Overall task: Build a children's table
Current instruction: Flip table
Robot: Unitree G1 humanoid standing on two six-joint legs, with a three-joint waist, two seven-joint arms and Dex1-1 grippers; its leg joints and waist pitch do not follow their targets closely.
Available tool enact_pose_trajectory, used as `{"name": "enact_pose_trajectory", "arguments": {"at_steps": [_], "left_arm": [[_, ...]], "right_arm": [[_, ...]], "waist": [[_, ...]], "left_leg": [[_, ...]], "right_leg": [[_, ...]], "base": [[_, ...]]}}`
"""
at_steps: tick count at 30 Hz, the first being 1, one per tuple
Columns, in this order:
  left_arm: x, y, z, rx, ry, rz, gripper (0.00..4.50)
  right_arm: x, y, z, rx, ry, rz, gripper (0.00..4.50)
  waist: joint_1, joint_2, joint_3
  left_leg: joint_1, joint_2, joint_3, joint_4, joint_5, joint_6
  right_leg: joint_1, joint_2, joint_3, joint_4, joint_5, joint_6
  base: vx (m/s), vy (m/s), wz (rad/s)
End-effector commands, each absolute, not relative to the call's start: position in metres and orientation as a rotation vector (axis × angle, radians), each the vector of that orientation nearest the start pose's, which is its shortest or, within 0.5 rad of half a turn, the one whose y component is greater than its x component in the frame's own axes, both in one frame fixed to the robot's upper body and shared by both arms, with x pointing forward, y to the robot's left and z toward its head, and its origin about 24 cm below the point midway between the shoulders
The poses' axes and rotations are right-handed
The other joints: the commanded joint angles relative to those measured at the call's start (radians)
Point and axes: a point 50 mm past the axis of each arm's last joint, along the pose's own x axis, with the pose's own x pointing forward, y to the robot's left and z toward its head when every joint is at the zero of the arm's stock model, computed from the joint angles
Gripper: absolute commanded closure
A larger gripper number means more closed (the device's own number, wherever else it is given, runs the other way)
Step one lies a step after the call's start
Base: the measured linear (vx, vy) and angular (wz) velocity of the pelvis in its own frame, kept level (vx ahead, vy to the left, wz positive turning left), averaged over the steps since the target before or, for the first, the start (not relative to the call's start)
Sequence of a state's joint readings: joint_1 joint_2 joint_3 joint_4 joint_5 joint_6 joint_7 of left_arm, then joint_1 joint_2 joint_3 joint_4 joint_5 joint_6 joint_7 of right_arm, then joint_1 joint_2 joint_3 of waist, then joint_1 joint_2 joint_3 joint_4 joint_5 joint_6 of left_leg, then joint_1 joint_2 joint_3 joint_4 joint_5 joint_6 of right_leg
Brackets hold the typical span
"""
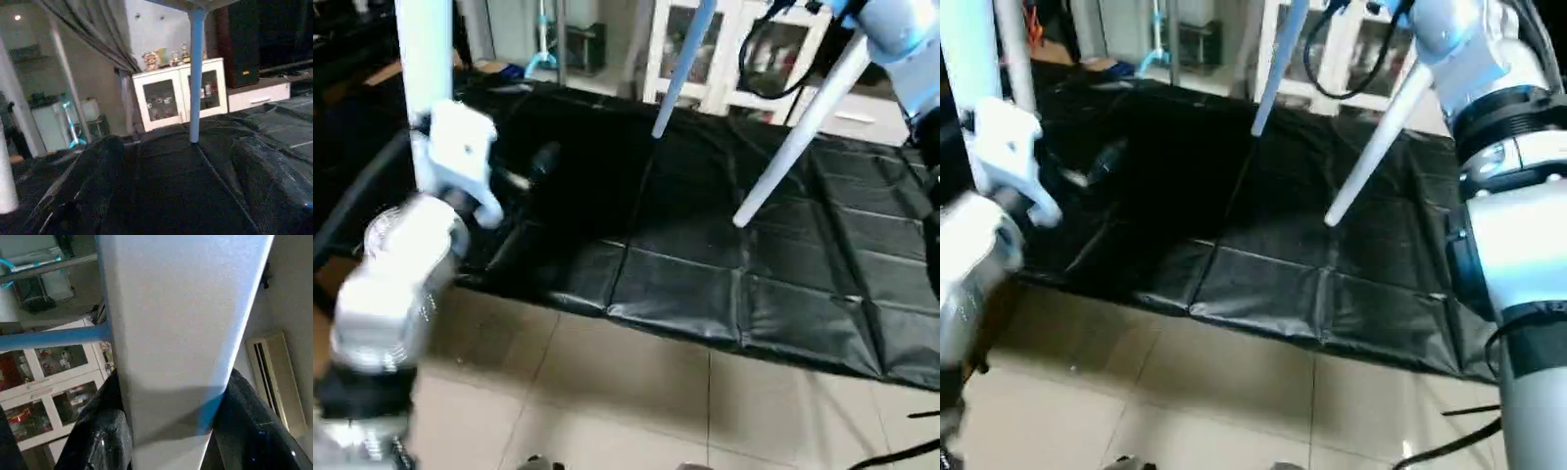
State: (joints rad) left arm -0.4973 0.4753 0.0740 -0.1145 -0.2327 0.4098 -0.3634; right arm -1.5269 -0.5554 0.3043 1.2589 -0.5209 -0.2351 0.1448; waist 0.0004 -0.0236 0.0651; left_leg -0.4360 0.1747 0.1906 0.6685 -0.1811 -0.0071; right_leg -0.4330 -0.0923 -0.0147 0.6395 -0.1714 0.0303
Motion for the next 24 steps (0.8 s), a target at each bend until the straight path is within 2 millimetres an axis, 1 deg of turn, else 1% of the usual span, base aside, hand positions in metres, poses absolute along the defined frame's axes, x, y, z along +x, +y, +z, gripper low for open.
{"name": "enact_pose_trajectory", "arguments": {"at_steps": [1,2,3,4,5,6,7,8,9,10,11,12,13,14,15,18,19,20,21,23,24], "left_arm": [[0.322,0.2,0.21,0.314,-0.235,-0.346,0.5],[0.323,0.2,0.212,0.322,-0.24,-0.35,0.5],[0.326,0.198,0.218,0.307,-0.262,-0.347,0.5],[0.327,0.195,0.223,0.286,-0.282,-0.347,0.5],[0.329,0.188,0.227,0.256,-0.307,-0.357,0.5],[0.329,0.188,0.227,0.256,-0.307,-0.357,0.5],[0.33,0.183,0.227,0.244,-0.316,-0.374,0.5],[0.33,0.18,0.226,0.241,-0.318,-0.381,0.5],[0.331,0.178,0.225,0.238,-0.321,-0.388,0.5],[0.332,0.175,0.223,0.235,-0.325,-0.403,0.5],[0.332,0.175,0.223,0.235,-0.325,-0.403,0.5],[0.333,0.174,0.222,0.234,-0.326,-0.41,0.5],[0.333,0.173,0.22,0.227,-0.328,-0.421,0.5],[0.333,0.173,0.22,0.227,-0.328,-0.421,0.5],[0.333,0.171,0.219,0.228,-0.329,-0.451,0.5],[0.333,0.169,0.219,0.225,-0.334,-0.475,0.5],[0.334,0.166,0.219,0.218,-0.341,-0.492,0.5],[0.334,0.165,0.22,0.215,-0.345,-0.496,0.5],[0.336,0.165,0.22,0.214,-0.348,-0.499,0.5],[0.337,0.164,0.22,0.213,-0.35,-0.5,0.5],[0.339,0.164,0.219,0.212,-0.349,-0.499,0.5]], "right_arm": [[0.422,-0.211,0.298,-1.199,-0.125,0.04,2.72],[0.422,-0.21,0.3,-1.208,-0.134,0.039,2.72],[0.421,-0.209,0.308,-1.225,-0.159,0.02,2.72],[0.42,-0.209,0.315,-1.243,-0.178,0.001,2.72],[0.418,-0.21,0.325,-1.277,-0.202,-0.036,2.72],[0.418,-0.21,0.325,-1.277,-0.202,-0.036,2.72],[0.416,-0.212,0.332,-1.304,-0.214,-0.065,2.72],[0.416,-0.213,0.336,-1.315,-0.218,-0.077,2.72],[0.414,-0.214,0.341,-1.327,-0.224,-0.09,2.72],[0.412,-0.215,0.35,-1.349,-0.233,-0.109,2.72],[0.412,-0.215,0.35,-1.349,-0.233,-0.109,2.72],[0.411,-0.215,0.354,-1.362,-0.235,-0.115,2.72],[0.41,-0.214,0.359,-1.378,-0.233,-0.114,2.72],[0.41,-0.214,0.359,-1.378,-0.233,-0.114,2.72],[0.409,-0.213,0.361,-1.404,-0.223,-0.106,2.72],[0.409,-0.214,0.361,-1.424,-0.213,-0.099,2.72],[0.409,-0.215,0.361,-1.448,-0.197,-0.094,2.72],[0.409,-0.216,0.361,-1.456,-0.192,-0.093,2.72],[0.408,-0.218,0.362,-1.466,-0.184,-0.093,2.72],[0.408,-0.219,0.362,-1.471,-0.179,-0.094,2.72],[0.408,-0.219,0.362,-1.478,-0.175,-0.092,2.72]], "waist": [[-0.017,0.046,-0.067],[-0.016,0.046,-0.067],[-0.016,0.047,-0.066],[-0.016,0.051,-0.066],[-0.017,0.047,-0.064],[-0.019,0.045,-0.063],[-0.017,0.035,-0.064],[-0.016,0.036,-0.063],[-0.018,0.029,-0.062],[-0.021,0.025,-0.062],[-0.019,0.031,-0.063],[-0.019,0.03,-0.065],[-0.021,0.027,-0.066],[-0.02,0.028,-0.066],[-0.023,0.025,-0.064],[-0.029,0.027,-0.064],[-0.033,0.024,-0.064],[-0.036,0.021,-0.064],[-0.037,0.022,-0.066],[-0.039,0.02,-0.068],[-0.041,0.016,-0.069]], "left_leg": [[0.069,0.03,-0.039,-0.103,-0.697,-0.141],[0.069,0.03,-0.039,-0.102,-0.695,-0.141],[0.069,0.03,-0.039,-0.103,-0.696,-0.141],[0.073,0.031,-0.039,-0.102,-0.703,-0.146],[0.075,0.033,-0.038,-0.102,-0.712,-0.144],[0.074,0.033,-0.038,-0.102,-0.714,-0.144],[0.076,0.032,-0.034,-0.097,-0.703,-0.133],[0.074,0.03,-0.034,-0.095,-0.695,-0.128],[0.069,0.03,-0.033,-0.093,-0.682,-0.122],[0.064,0.03,-0.033,-0.092,-0.669,-0.121],[0.064,0.03,-0.035,-0.091,-0.665,-0.121],[0.062,0.03,-0.034,-0.091,-0.649,-0.12],[0.056,0.03,-0.033,-0.091,-0.624,-0.115],[0.055,0.03,-0.032,-0.092,-0.618,-0.114],[0.055,0.031,-0.03,-0.09,-0.613,-0.11],[0.053,0.032,-0.029,-0.09,-0.6,-0.107],[0.05,0.031,-0.029,-0.089,-0.586,-0.102],[0.05,0.032,-0.027,-0.089,-0.58,-0.099],[0.05,0.031,-0.026,-0.087,-0.563,-0.094],[0.048,0.031,-0.022,-0.086,-0.534,-0.084],[0.045,0.031,-0.02,-0.085,-0.513,-0.076]], "right_leg": [[-0.006,-0.006,-0.006,-0.08,-0.375,-0.146],[-0.005,-0.008,-0.006,-0.079,-0.374,-0.149],[-0.006,-0.008,-0.006,-0.079,-0.377,-0.15],[-0.009,-0.006,-0.007,-0.078,-0.375,-0.156],[-0.01,-0.006,-0.008,-0.08,-0.383,-0.157],[-0.009,-0.006,-0.009,-0.079,-0.388,-0.157],[-0.011,-0.009,-0.007,-0.084,-0.401,-0.155],[-0.011,-0.011,-0.006,-0.085,-0.412,-0.155],[-0.009,-0.014,-0.005,-0.087,-0.436,-0.148],[-0.007,-0.015,-0.004,-0.087,-0.452,-0.141],[-0.008,-0.016,-0.003,-0.084,-0.457,-0.142],[-0.007,-0.016,-0.001,-0.083,-0.443,-0.142],[-0.003,-0.016,0.001,-0.079,-0.419,-0.147],[-0.004,-0.015,0.002,-0.079,-0.413,-0.149],[-0.006,-0.014,0.003,-0.08,-0.409,-0.152],[-0.004,-0.015,0.005,-0.077,-0.396,-0.159],[-0.001,-0.015,0.005,-0.075,-0.383,-0.163],[-0.002,-0.014,0.006,-0.077,-0.38,-0.164],[0.0,-0.014,0.007,-0.075,-0.366,-0.169],[0.003,-0.014,0.009,-0.073,-0.341,-0.176],[0.005,-0.013,0.01,-0.072,-0.324,-0.18]], "base": [[0.0,0.0,0.0],[0.0,0.0,0.0],[0.0,0.0,0.0],[0.0,0.0,0.0],[0.0,0.0,0.0],[0.0,0.0,0.0],[0.0,0.0,0.0],[0.0,0.0,0.0],[0.0,0.0,0.0],[0.0,0.0,0.0],[0.0,0.0,0.0],[0.0,0.0,0.0],[0.0,0.0,0.0],[0.0,0.0,0.0],[0.0,0.0,0.0],[0.0,0.0,0.0],[0.0,0.0,0.0],[0.0,0.0,0.0],[0.0,0.0,0.0],[0.0,0.0,0.0],[0.0,0.0,0.0]]}}
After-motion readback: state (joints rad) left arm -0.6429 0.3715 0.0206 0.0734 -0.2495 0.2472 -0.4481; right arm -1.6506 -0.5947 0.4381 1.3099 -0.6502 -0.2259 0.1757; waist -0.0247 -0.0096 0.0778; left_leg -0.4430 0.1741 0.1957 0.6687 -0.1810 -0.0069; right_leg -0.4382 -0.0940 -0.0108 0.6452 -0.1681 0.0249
